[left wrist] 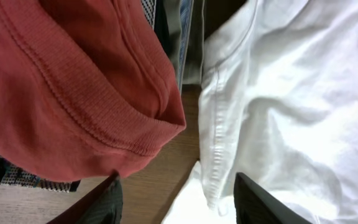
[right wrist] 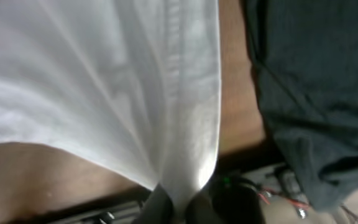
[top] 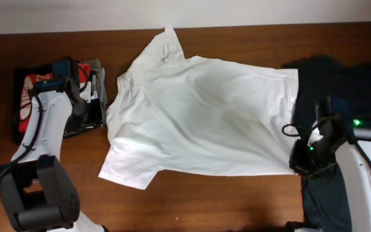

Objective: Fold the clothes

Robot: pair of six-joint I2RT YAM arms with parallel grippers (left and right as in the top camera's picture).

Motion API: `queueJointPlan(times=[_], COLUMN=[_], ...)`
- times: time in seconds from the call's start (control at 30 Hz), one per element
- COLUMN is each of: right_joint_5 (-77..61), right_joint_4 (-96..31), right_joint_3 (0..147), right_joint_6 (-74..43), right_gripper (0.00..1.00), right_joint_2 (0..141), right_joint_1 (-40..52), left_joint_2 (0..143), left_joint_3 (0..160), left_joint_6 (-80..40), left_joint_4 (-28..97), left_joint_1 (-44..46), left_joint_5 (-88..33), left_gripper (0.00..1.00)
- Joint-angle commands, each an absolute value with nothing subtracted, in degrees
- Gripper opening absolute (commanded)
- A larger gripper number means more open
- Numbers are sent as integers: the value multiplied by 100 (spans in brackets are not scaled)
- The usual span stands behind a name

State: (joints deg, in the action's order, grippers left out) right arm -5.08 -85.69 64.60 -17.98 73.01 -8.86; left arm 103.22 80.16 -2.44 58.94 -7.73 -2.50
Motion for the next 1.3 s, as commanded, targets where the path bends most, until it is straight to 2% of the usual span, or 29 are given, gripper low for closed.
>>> queueJointPlan(times=[0.0,0.07,0.1,0.3,0.5,0.53,0.57,0.6,0.63,0.67,0.77,0.87,0.97,1.1,1.13,1.17,1.2,1.23,1.27], right_joint_5=[-246,-167,-174,-408,-405,-405,-405,-405,-403,-403,-403,-405,-425,-582,-582,-580,-582,-582,-582], right_joint_4=[-8678,-8211,-7867,-7301,-7161,-7129,-7107,-7087,-7061,-7015,-6825,-6746,-6696,-6611,-6608,-6613,-6611,-6602,-6584], right_joint_3=[6396,6396,6396,6396,6396,6396,6396,6396,6396,6396,6396,6396,6396,6396,6396,6396,6396,6396,6396], right_joint_6=[-1804,-1822,-1894,-1892,-1892,-1892,-1892,-1892,-1892,-1892,-1894,-1894,-1894,-1892,-1892,-1892,-1892,-1892,-1892], right_gripper=[50,76,79,79,79,79,79,79,79,79,79,79,79,77,77,77,78,77,78], right_joint_2=[7247,7247,7247,7251,7253,7253,7253,7253,7253,7253,7253,7310,7522,7754,7754,7754,7754,7754,7754], right_joint_1=[-906,-906,-906,-906,-906,-906,-906,-906,-906,-906,-906,-906,-906,-906,-906,-906,-906,-906,-906], left_joint_2=[9717,9572,9577,9577,9577,9577,9577,9577,9574,9568,9087,7607,6208,5374,5389,5402,5402,5404,5404], left_joint_3=[8086,8077,7979,6735,4873,4602,4501,4466,4466,4469,4609,4939,4978,4995,4995,4995,5002,5083,5225], left_joint_6=[-213,-213,-215,-215,-213,-217,-217,-217,-320,-517,-561,-676,-1273,-1503,-1520,-1518,-1518,-1518,-1518], left_joint_4=[6047,6576,6646,6665,4906,4556,4407,4375,4486,4696,5505,6366,6742,7269,7397,7526,7526,7443,7358], left_joint_1=[-762,-760,-760,-760,-760,-760,-760,-760,-762,-762,-766,-766,-766,-766,-766,-766,-766,-766,-766], left_joint_5=[-233,-233,-235,-718,-1116,-1118,-1118,-1116,-1116,-1162,-1284,-950,-1166,-1251,-1313,-1334,-1361,-1422,-1417], left_gripper=[60,62,64,65,70,65,53,24,1,1,1,1,0,0,4,33,49,56,57])
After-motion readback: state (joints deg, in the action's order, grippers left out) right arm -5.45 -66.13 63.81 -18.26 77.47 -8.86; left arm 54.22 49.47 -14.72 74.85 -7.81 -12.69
